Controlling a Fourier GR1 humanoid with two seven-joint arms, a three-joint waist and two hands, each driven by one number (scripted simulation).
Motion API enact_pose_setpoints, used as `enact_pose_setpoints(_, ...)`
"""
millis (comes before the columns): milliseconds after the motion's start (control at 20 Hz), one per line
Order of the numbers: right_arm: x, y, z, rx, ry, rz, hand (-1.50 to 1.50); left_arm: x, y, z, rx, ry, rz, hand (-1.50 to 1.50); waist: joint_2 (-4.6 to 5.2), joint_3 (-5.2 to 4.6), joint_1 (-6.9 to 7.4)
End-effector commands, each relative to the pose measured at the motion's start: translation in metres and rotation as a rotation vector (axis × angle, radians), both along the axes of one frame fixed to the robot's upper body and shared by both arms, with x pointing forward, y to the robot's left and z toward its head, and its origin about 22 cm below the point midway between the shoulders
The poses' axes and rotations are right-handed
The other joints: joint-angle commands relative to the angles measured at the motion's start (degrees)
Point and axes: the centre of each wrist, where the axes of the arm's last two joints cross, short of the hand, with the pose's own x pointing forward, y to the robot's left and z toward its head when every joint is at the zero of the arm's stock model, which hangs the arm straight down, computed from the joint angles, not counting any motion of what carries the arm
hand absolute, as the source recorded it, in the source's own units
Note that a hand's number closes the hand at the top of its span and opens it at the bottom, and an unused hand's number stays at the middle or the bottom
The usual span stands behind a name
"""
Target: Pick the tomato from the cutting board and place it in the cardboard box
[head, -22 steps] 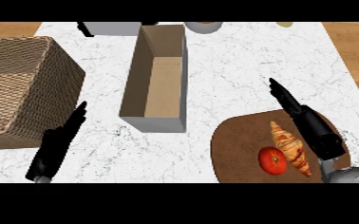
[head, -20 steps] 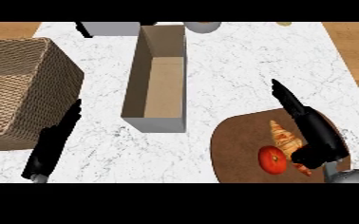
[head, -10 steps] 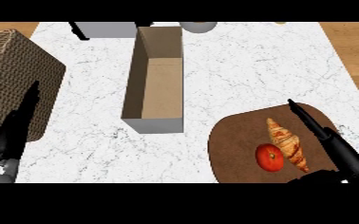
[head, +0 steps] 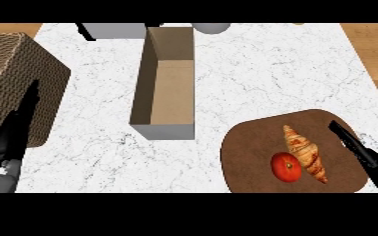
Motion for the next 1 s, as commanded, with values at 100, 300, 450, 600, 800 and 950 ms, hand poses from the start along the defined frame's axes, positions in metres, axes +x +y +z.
enact_pose_setpoints(100, 0.026, -0.023, 0.041, -0.384, -0.008, 0.069, -1.50, -0.007, 0.000, -0.010, 0.016, -0.004, -0.025, 0.00, -0.03, -0.14, 0.90)
enact_pose_setpoints(300, 0.044, -0.014, 0.080, -0.547, 0.052, 0.146, -1.50, 0.006, -0.007, -0.007, -0.004, -0.006, 0.000, 0.00, -0.07, -0.20, 0.28)
enact_pose_setpoints(450, 0.048, 0.018, 0.080, -0.652, 0.105, 0.193, -1.50, 0.006, -0.015, -0.016, 0.003, 0.007, 0.000, 0.00, -0.16, -0.22, -0.10)
enact_pose_setpoints(600, 0.056, 0.013, 0.076, -0.758, 0.182, 0.227, -1.50, 0.005, -0.016, -0.005, 0.004, 0.001, -0.016, 0.00, -0.06, -0.09, 0.72)
enact_pose_setpoints(800, 0.066, 0.059, 0.063, -0.748, 0.205, 0.267, -1.50, 0.020, -0.007, -0.011, -0.010, 0.000, -0.002, 0.00, 0.02, -0.10, 0.20)
enact_pose_setpoints(950, 0.071, 0.077, 0.085, -0.827, 0.234, 0.244, -1.50, 0.009, -0.005, 0.000, 0.010, 0.000, -0.016, 0.00, -0.12, -0.11, 0.25)
